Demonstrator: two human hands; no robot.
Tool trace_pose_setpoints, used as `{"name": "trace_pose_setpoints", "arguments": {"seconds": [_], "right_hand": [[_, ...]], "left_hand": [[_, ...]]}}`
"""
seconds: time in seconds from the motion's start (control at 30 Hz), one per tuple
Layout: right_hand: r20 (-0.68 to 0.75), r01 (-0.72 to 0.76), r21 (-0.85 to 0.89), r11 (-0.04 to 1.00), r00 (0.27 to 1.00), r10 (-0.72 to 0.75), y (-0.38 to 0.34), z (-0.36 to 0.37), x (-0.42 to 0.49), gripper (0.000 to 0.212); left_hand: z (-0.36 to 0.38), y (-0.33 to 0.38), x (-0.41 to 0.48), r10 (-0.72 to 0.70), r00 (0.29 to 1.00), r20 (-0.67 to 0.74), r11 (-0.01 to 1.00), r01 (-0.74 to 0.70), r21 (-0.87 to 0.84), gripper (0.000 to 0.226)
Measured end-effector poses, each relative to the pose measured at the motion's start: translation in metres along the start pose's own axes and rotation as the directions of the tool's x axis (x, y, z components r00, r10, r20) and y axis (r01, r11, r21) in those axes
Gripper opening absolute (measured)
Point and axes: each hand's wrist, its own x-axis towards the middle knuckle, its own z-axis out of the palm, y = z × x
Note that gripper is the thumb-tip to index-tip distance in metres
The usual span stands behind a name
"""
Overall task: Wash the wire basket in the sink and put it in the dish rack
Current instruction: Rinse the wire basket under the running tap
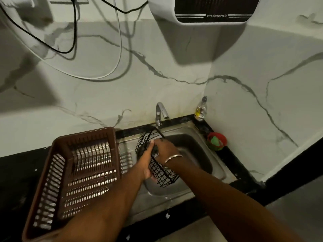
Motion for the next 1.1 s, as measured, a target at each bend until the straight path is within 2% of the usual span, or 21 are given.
{"name": "trace_pose_setpoints", "arguments": {"seconds": [0.13,0.2,0.27,0.43,0.53,0.67,0.77,0.83,0.93,1.1], "right_hand": [[0.071,0.099,-0.106,0.989,0.993,-0.092,0.016,0.009,0.016,0.077],[0.101,0.146,-0.116,0.982,0.986,-0.135,0.027,0.01,0.024,0.079],[0.125,0.173,-0.07,0.982,0.979,-0.163,0.039,0.01,0.028,0.074],[0.212,0.245,0.056,0.968,0.944,-0.251,0.073,-0.004,0.048,0.045],[0.259,0.255,0.118,0.96,0.925,-0.278,0.096,-0.014,0.068,0.036],[0.308,0.282,0.164,0.945,0.896,-0.32,0.119,-0.024,0.096,0.031],[0.296,0.313,0.188,0.931,0.885,-0.358,0.123,-0.033,0.109,0.027],[0.282,0.326,0.203,0.923,0.883,-0.374,0.123,-0.035,0.116,0.025],[0.28,0.325,0.216,0.92,0.883,-0.378,0.122,-0.032,0.128,0.029],[0.263,0.33,0.213,0.92,0.887,-0.379,0.123,-0.033,0.14,0.035]], "left_hand": [[0.013,0.003,0.0,-0.089,0.996,0.031,0.985,0.092,-0.149,0.121],[0.02,0.002,0.007,-0.121,0.991,0.063,0.97,0.132,-0.205,0.119],[0.027,0.001,0.019,-0.139,0.987,0.076,0.957,0.153,-0.247,0.12],[0.057,0.003,0.045,-0.145,0.987,0.062,0.943,0.157,-0.292,0.097],[0.076,0.004,0.066,-0.159,0.986,0.051,0.928,0.167,-0.332,0.091],[0.094,0.002,0.083,-0.124,0.992,-0.01,0.924,0.112,-0.366,0.094],[0.107,0.007,0.078,-0.132,0.991,-0.002,0.883,0.117,-0.455,0.111],[0.115,0.014,0.071,-0.129,0.991,-0.043,0.858,0.09,-0.506,0.112],[0.115,0.023,0.072,-0.134,0.975,-0.179,0.834,0.013,-0.552,0.111],[0.116,0.031,0.072,-0.163,0.969,-0.184,0.831,0.034,-0.555,0.11]]}}
